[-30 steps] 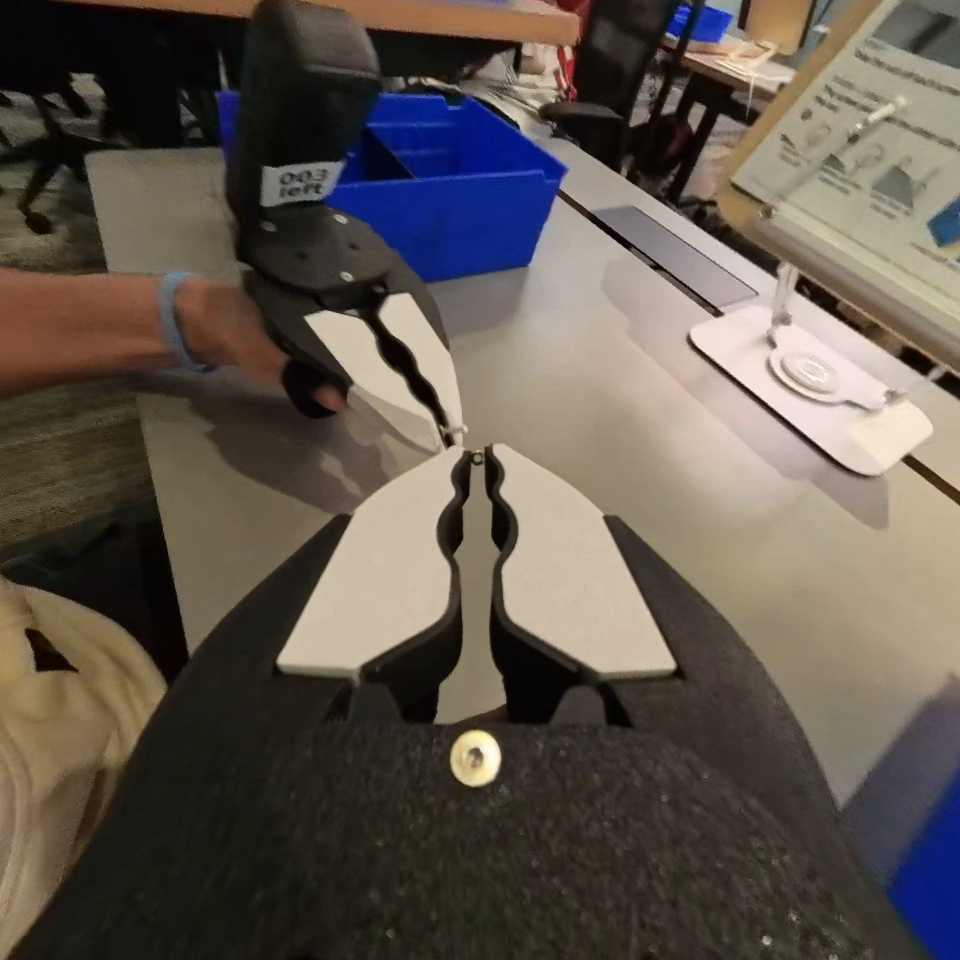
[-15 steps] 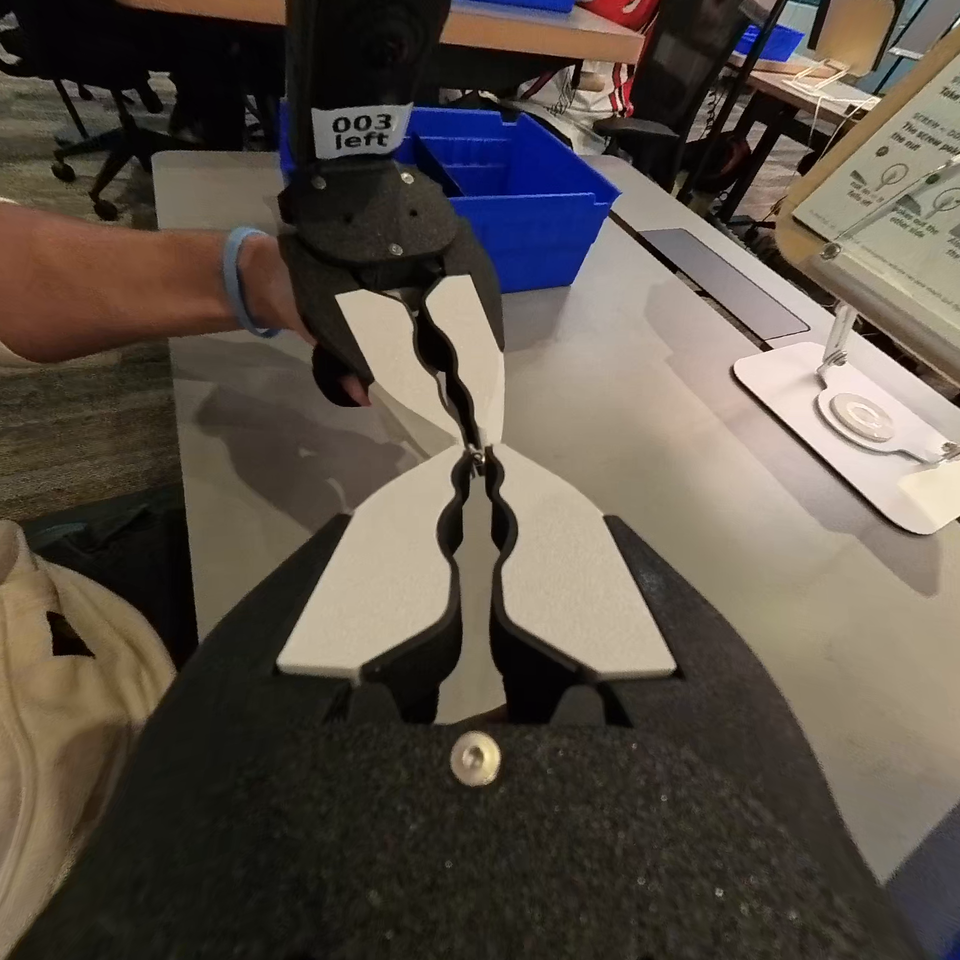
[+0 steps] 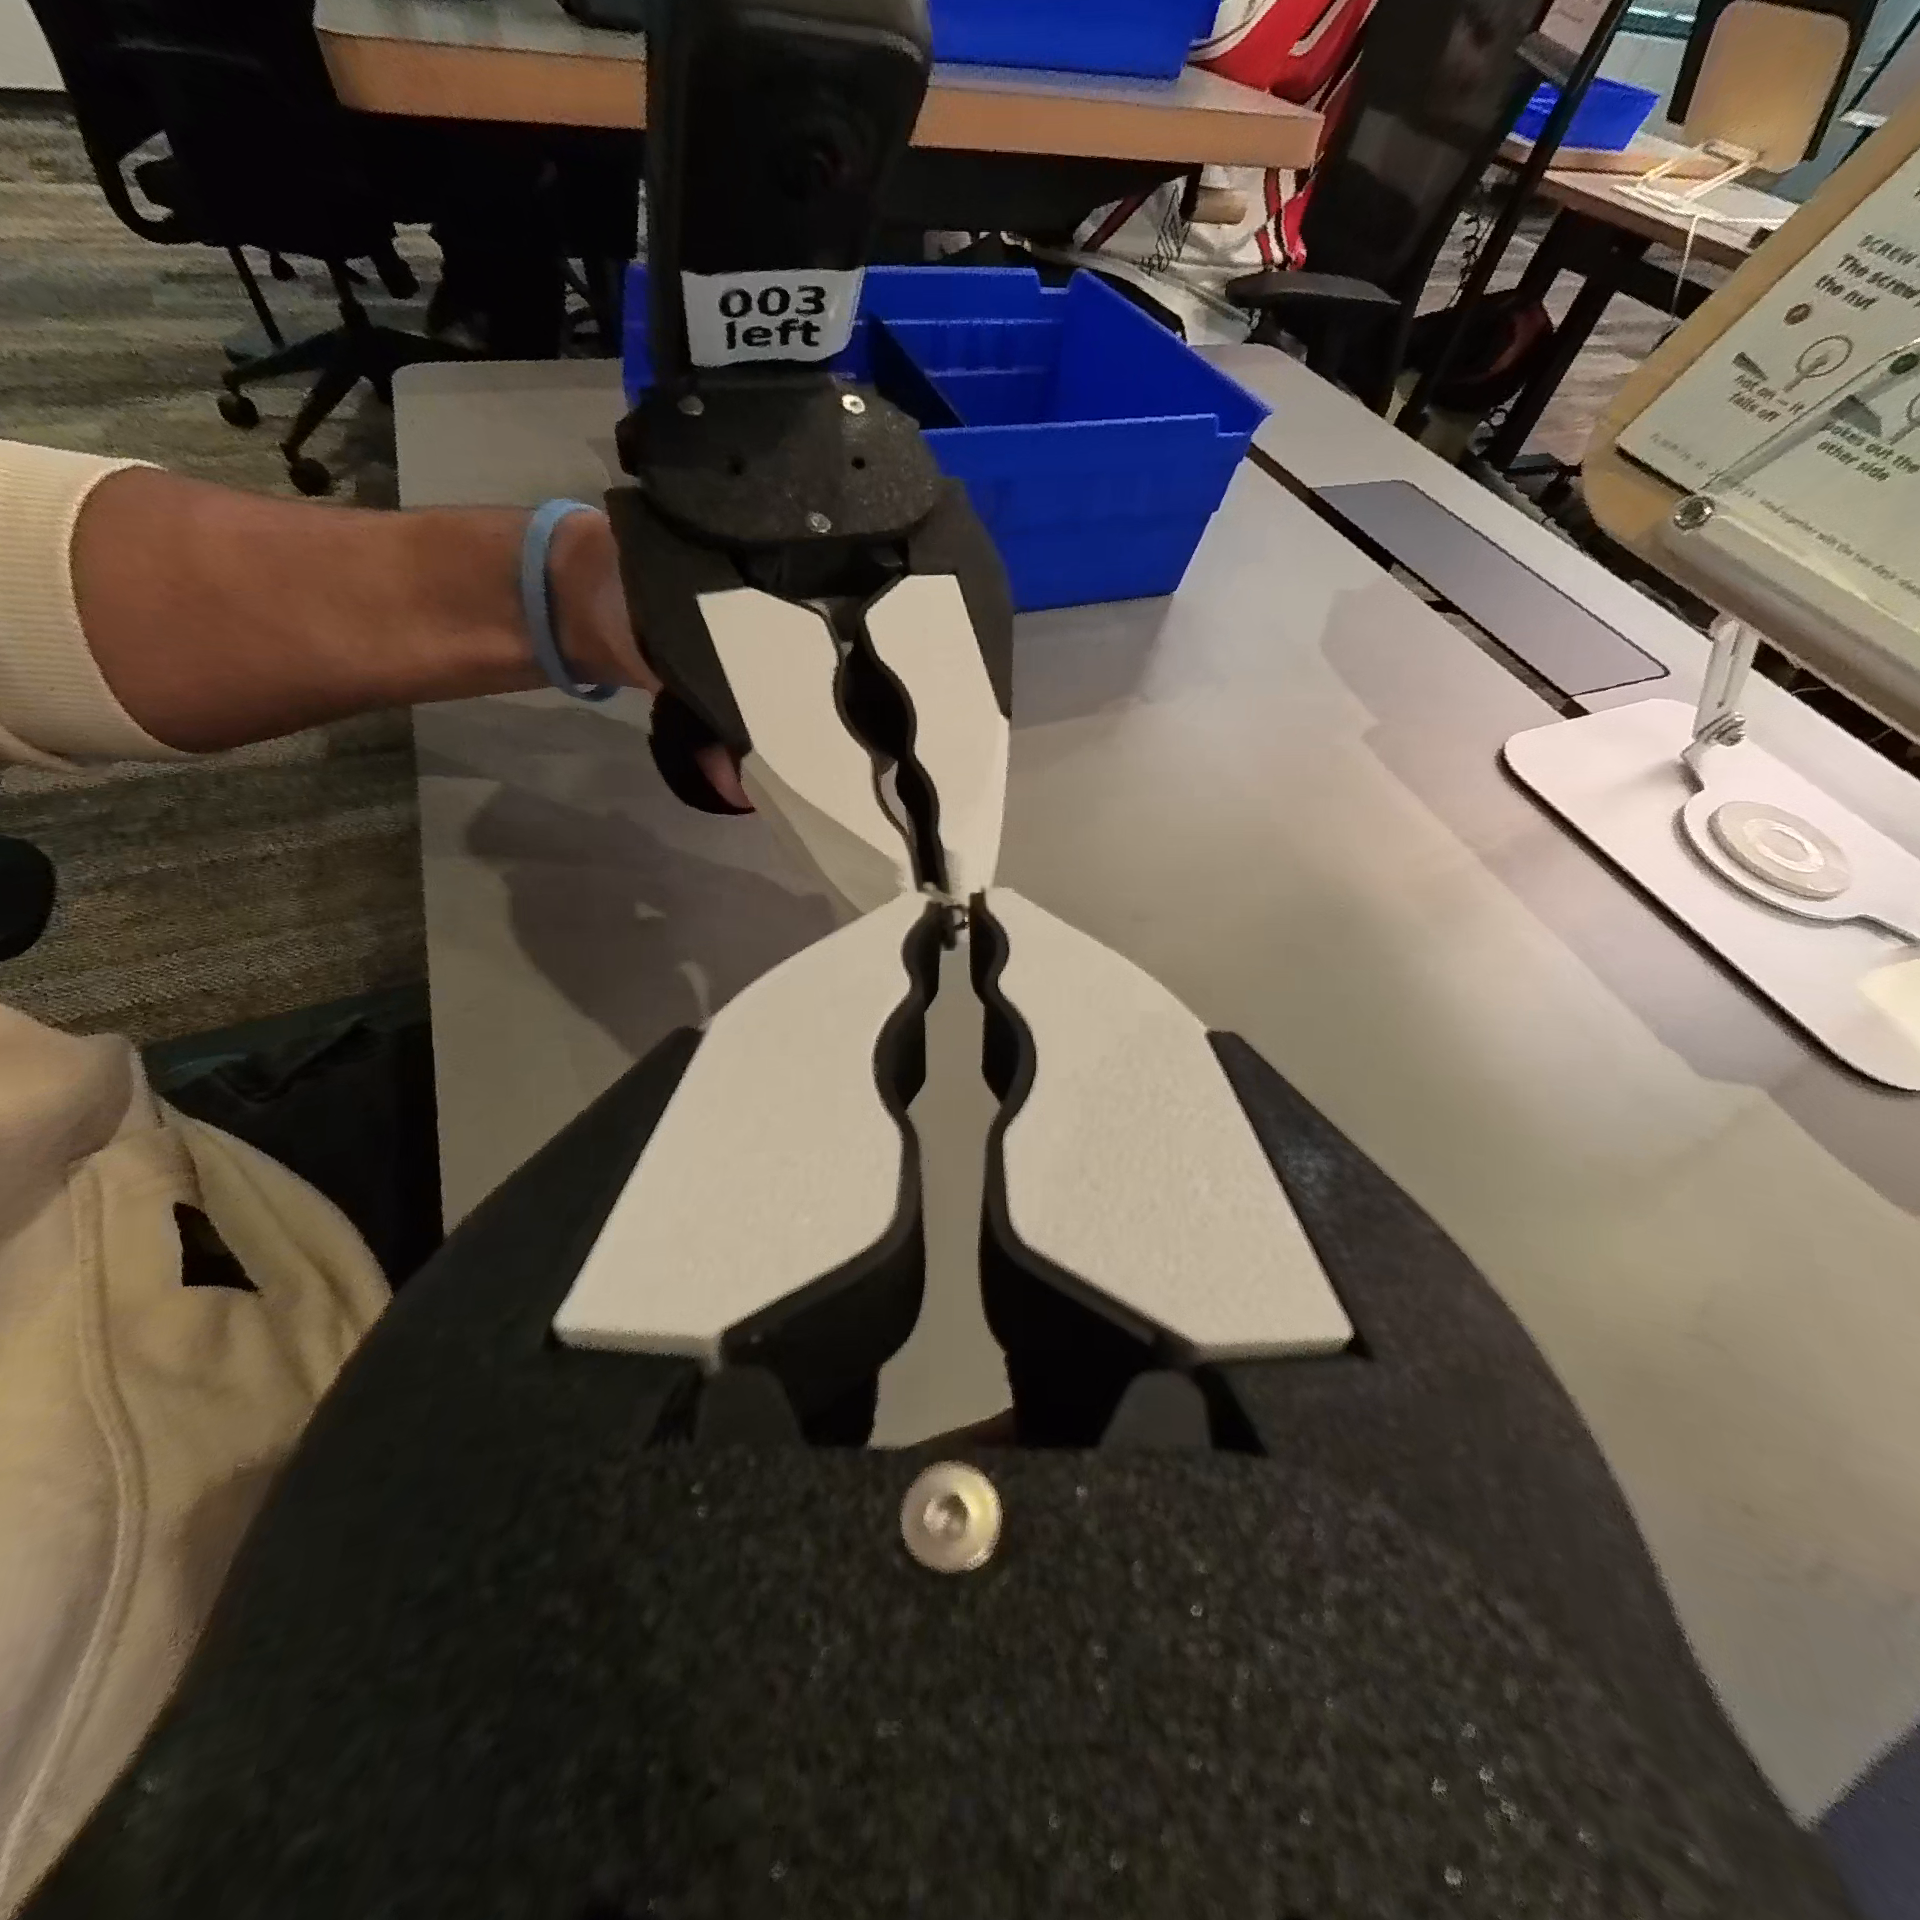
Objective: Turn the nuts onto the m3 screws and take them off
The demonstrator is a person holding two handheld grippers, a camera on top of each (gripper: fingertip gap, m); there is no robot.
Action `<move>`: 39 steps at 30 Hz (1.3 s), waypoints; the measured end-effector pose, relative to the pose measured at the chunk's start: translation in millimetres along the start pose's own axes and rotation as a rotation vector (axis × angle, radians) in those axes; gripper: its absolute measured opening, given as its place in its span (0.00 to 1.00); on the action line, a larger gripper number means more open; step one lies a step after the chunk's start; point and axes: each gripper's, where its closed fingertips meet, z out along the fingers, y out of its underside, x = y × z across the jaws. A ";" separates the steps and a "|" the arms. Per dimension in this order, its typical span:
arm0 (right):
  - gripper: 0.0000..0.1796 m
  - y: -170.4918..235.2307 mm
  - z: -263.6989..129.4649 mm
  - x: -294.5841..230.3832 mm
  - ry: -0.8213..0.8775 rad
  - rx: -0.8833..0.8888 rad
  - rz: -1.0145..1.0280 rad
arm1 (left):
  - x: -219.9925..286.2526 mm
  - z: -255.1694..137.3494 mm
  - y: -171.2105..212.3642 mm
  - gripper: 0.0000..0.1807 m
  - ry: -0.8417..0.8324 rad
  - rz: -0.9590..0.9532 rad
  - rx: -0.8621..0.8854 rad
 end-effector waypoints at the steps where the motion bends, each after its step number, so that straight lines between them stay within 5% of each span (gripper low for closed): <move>1: 0.03 -0.7 -0.3 -1.1 -0.007 0.002 -0.001 | -0.3 0.1 0.1 0.02 0.000 0.001 -0.001; 39: 0.03 -1.0 -7.2 -15.4 -0.106 0.007 -0.054 | 18.8 4.1 -2.5 0.02 0.173 -0.064 0.039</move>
